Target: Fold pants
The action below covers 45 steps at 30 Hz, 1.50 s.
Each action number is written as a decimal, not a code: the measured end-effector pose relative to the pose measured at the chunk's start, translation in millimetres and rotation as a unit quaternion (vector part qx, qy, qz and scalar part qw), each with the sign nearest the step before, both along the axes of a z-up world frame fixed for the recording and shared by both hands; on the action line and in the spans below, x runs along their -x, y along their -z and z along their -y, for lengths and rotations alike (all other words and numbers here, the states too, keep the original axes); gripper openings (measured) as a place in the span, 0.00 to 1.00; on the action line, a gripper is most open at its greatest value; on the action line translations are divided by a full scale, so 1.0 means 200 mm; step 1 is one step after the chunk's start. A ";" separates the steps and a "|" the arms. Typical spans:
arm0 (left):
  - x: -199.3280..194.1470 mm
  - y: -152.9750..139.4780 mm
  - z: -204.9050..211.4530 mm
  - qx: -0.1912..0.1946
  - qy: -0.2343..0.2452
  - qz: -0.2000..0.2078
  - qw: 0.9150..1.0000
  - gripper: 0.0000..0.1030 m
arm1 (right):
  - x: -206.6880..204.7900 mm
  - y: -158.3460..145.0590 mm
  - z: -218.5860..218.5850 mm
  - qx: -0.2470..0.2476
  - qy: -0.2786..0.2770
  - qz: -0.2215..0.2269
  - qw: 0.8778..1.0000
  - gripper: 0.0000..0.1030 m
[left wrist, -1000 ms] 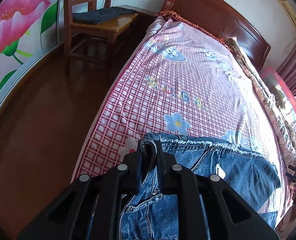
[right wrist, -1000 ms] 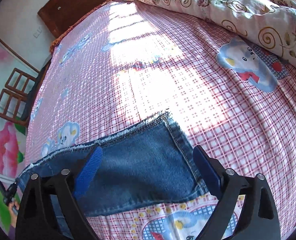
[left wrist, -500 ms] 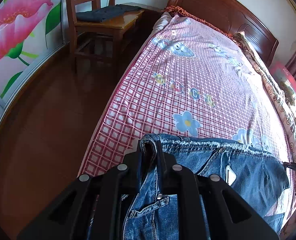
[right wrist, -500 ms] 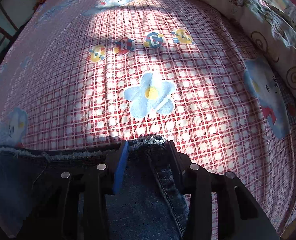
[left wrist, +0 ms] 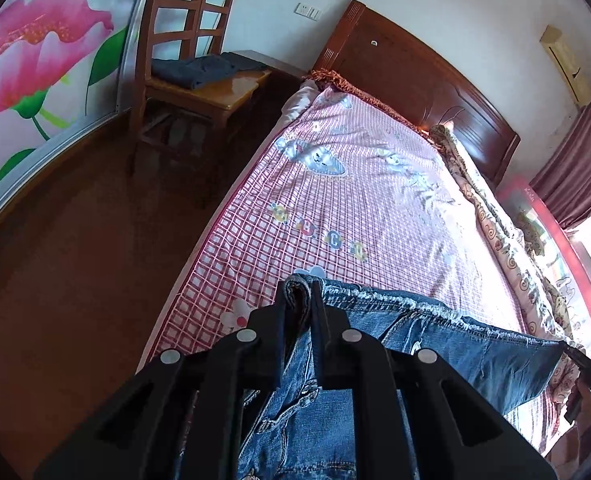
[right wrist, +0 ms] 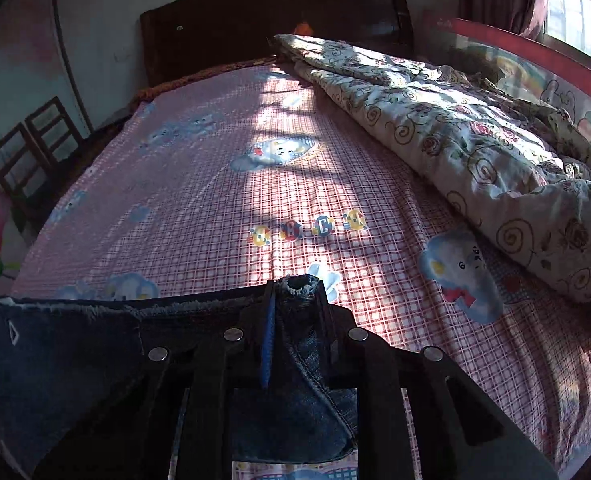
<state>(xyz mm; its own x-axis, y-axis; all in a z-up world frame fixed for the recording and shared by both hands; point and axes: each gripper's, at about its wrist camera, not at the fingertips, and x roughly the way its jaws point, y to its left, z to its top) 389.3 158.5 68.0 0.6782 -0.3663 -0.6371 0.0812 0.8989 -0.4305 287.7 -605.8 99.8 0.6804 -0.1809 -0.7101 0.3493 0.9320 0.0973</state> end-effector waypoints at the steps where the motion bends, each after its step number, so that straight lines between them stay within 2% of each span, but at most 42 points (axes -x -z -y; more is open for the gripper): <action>1: 0.05 -0.03 -0.03 0.015 -0.001 0.010 1.000 0.08 | 0.08 -0.03 -0.01 -0.002 0.000 0.016 1.000 0.16; 5: 0.25 -0.11 -0.15 0.078 -0.004 0.044 0.996 0.08 | 0.45 -0.07 -0.06 -0.028 0.012 0.069 0.997 0.16; 8: 0.40 -0.10 -0.21 0.110 -0.005 0.056 0.992 0.08 | 0.75 -0.02 -0.10 -0.040 0.023 0.090 0.995 0.16; 12: 0.58 -0.02 -0.28 0.147 -0.007 0.058 0.987 0.08 | 1.10 0.14 -0.15 -0.057 0.040 0.088 0.994 0.16; 15: 0.72 0.03 -0.32 0.157 -0.006 0.060 0.986 0.09 | 1.29 0.31 -0.17 -0.091 0.058 0.075 0.991 0.16; 18: 0.87 0.12 -0.34 0.145 -0.007 0.036 0.989 0.10 | 1.43 0.50 -0.20 -0.124 0.073 0.052 0.988 0.16; 21: 1.01 0.28 -0.41 0.142 -0.034 -0.016 0.989 0.16 | 1.49 0.68 -0.23 -0.144 0.087 0.019 0.986 0.17; 22: 1.06 0.34 -0.43 0.137 -0.057 -0.033 0.988 0.19 | 1.51 0.72 -0.23 -0.148 0.095 0.011 0.984 0.17; 23: 1.11 0.39 -0.46 0.132 -0.075 -0.052 0.987 0.28 | 1.53 0.75 -0.24 -0.158 0.106 0.013 0.982 0.17; 24: 1.16 0.45 -0.49 0.138 -0.095 -0.068 0.984 0.34 | 1.54 0.77 -0.24 -0.168 0.116 0.018 0.979 0.20; 25: 1.20 0.49 -0.50 0.150 -0.108 -0.076 0.980 0.44 | 1.55 0.79 -0.24 -0.175 0.125 0.015 0.976 0.25; 26: 1.24 0.52 -0.50 0.162 -0.114 -0.083 0.977 0.56 | 1.56 0.80 -0.24 -0.184 0.132 0.016 0.974 0.25; 28: 1.30 0.56 -0.47 0.195 -0.122 -0.085 0.970 0.62 | 1.58 0.79 -0.25 -0.200 0.144 0.024 0.969 0.25; 31: 1.31 0.61 -0.39 0.251 -0.124 -0.091 0.956 0.84 | 1.61 0.76 -0.29 -0.216 0.158 0.033 0.963 0.30; 32: 1.30 0.64 -0.37 0.276 -0.124 -0.093 0.949 0.84 | 1.63 0.75 -0.31 -0.221 0.161 0.040 0.961 0.30; 37: 1.17 0.77 -0.23 0.399 -0.128 -0.120 0.900 0.86 | 1.71 0.72 -0.38 -0.267 0.168 0.070 0.946 0.30; 38: 1.15 0.77 -0.20 0.399 -0.130 -0.126 0.899 0.85 | 1.71 0.72 -0.40 -0.272 0.165 0.069 0.946 0.30; 40: 1.11 0.74 -0.15 0.396 -0.121 -0.113 0.903 0.84 | 1.70 0.71 -0.46 -0.265 0.154 0.063 0.950 0.30; 42: 1.06 0.70 -0.11 0.374 -0.128 -0.109 0.912 0.84 | 1.69 0.71 -0.51 -0.260 0.143 0.054 0.953 0.30; 43: 1.05 0.70 -0.11 0.368 -0.133 -0.109 0.914 0.84 | 1.68 0.71 -0.52 -0.265 0.138 0.053 0.953 0.30; 45: 1.01 0.71 -0.10 0.345 -0.160 -0.136 0.915 0.82 | 1.67 0.71 -0.54 -0.269 0.137 0.051 0.952 0.30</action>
<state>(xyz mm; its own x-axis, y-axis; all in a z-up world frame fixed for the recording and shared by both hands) 187.2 178.8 -73.8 0.6717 -0.5556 -0.4900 -0.3324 0.3652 -0.8696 -46.7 -497.4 -43.1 0.7300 0.0104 -0.6834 0.5355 0.6126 0.5813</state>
